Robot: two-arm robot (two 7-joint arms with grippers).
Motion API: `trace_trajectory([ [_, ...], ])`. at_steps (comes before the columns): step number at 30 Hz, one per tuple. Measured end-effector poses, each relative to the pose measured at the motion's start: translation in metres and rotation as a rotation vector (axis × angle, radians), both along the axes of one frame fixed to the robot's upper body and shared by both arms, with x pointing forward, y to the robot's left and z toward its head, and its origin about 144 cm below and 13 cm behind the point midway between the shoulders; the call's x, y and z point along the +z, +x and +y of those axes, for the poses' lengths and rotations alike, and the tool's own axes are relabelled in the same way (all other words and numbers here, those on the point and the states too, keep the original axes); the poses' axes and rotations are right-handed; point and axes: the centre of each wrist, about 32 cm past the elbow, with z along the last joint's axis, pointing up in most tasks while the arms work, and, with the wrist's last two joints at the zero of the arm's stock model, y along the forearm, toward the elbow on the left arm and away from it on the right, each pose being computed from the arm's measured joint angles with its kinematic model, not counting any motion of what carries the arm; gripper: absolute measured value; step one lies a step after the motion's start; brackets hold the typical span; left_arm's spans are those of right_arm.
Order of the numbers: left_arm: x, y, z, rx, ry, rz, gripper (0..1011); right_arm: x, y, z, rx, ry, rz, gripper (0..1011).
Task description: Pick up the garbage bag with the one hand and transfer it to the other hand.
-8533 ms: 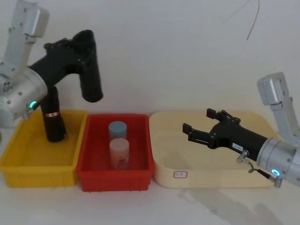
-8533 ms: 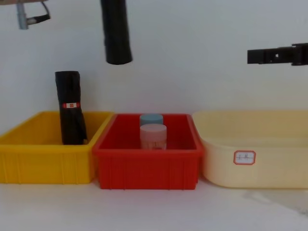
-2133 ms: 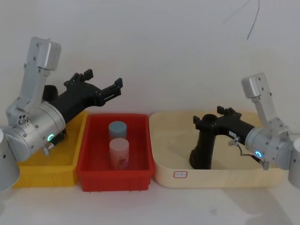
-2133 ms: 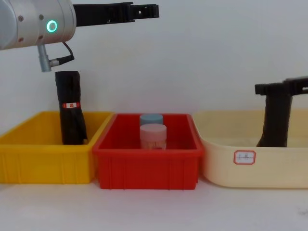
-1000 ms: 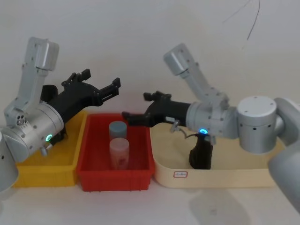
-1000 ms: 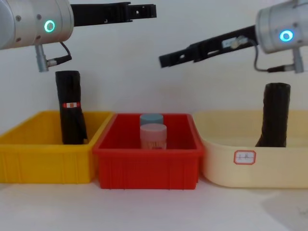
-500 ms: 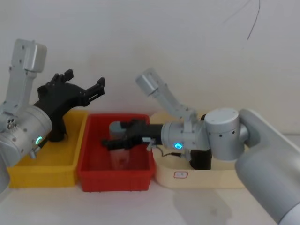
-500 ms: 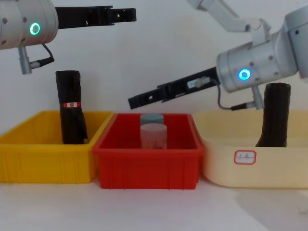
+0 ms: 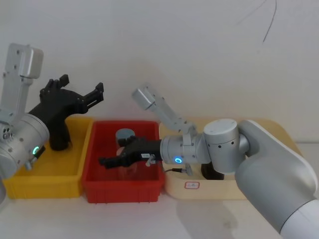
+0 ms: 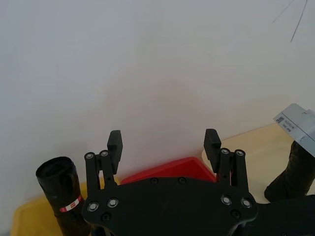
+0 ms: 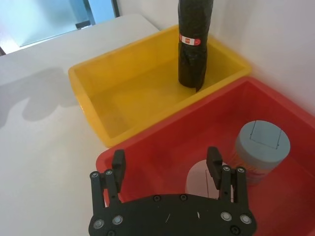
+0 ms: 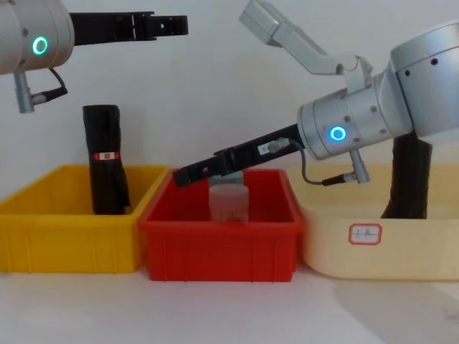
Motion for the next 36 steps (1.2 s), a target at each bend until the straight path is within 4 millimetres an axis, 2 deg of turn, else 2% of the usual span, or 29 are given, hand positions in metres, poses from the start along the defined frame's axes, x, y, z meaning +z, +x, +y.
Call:
trace_trajectory([
  [22,0.000,-0.001,0.002,0.017,0.003,-0.001,1000,0.013,-0.003,0.004,-0.005,-0.033,-0.039,1000],
  [36,0.000,-0.002,0.002,0.020,0.004,-0.001,1000,0.013,0.002,0.012,-0.013,-0.144,-0.068,1000],
])
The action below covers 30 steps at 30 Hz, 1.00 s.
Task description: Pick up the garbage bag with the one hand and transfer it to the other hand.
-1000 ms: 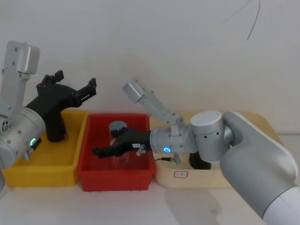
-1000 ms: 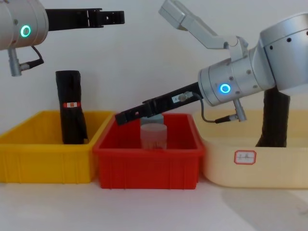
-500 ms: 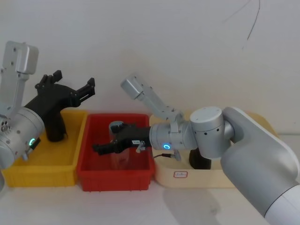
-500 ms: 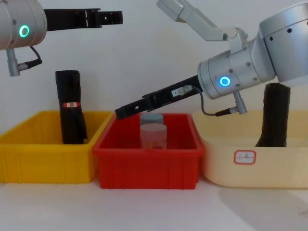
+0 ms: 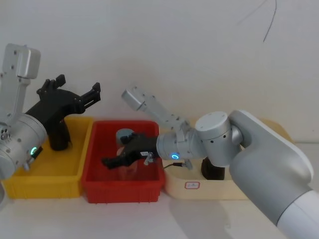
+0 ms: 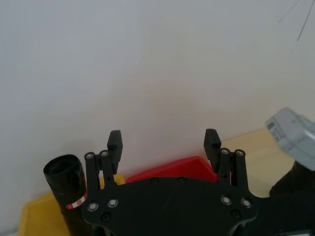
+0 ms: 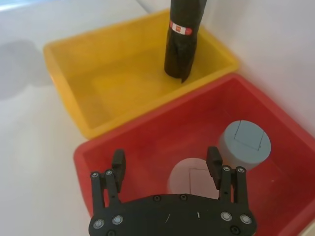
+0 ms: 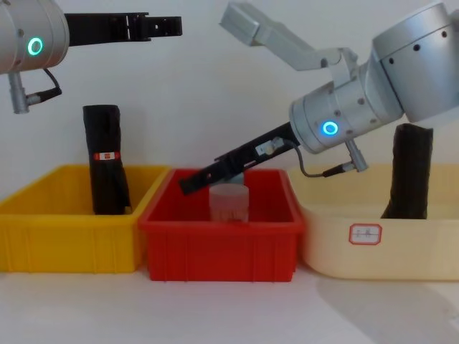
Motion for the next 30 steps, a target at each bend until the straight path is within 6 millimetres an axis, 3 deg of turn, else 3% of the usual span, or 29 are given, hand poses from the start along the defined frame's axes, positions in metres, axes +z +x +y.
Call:
trace_trajectory([
  [30,-0.0002,0.0000,0.0000,0.000,0.000,0.000,1000,-0.0010,0.0087,0.0017,-0.020,-0.098,-0.033,1000],
])
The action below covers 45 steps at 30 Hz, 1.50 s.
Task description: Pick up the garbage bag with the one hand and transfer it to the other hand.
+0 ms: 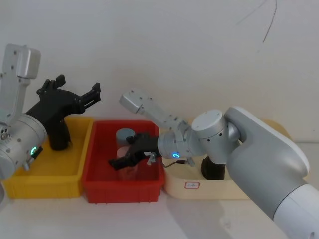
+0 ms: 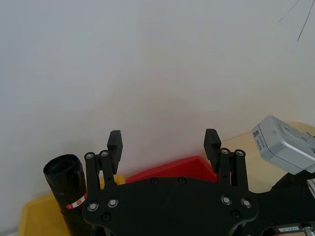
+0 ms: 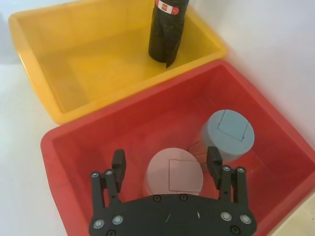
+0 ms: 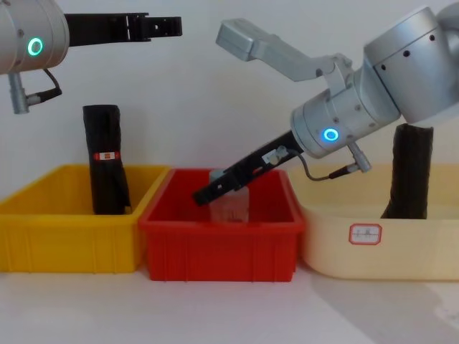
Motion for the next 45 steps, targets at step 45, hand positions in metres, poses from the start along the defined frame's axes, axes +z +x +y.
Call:
trace_trajectory([
  [45,0.000,0.000,0.000,0.000,0.000,0.000,1000,-0.013,0.009,-0.009,-0.014,-0.001,0.036,670],
])
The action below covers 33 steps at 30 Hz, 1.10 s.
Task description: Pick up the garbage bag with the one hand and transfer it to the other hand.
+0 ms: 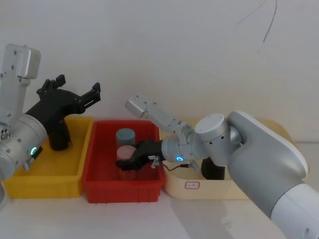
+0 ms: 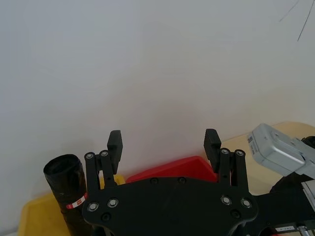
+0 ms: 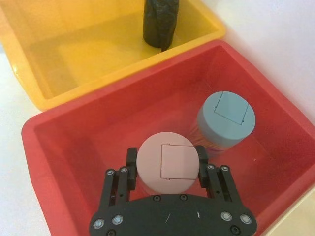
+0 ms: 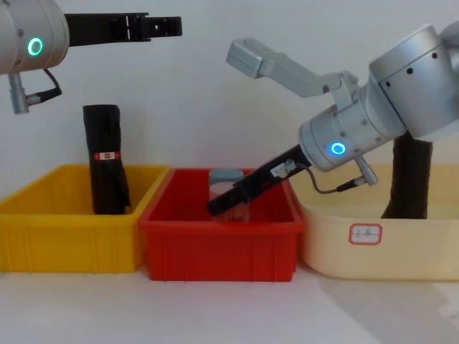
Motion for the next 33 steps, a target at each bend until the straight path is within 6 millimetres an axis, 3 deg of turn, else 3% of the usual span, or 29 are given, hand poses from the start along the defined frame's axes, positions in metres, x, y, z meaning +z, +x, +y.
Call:
trace_trajectory([
  [10,0.000,0.000,0.000,0.000,0.000,0.000,1000,0.009,-0.007,-0.005,-0.006,0.031,-0.025,670],
  [19,0.000,0.000,0.000,0.000,0.000,0.000,1000,0.034,-0.023,-0.020,-0.030,0.092,-0.105,670],
  [26,0.000,0.000,0.000,0.000,0.000,0.000,1000,0.056,-0.039,-0.042,-0.084,0.154,-0.186,670],
  [33,0.000,0.000,0.000,0.000,0.000,0.000,1000,0.065,-0.051,-0.065,-0.154,0.187,-0.232,670],
])
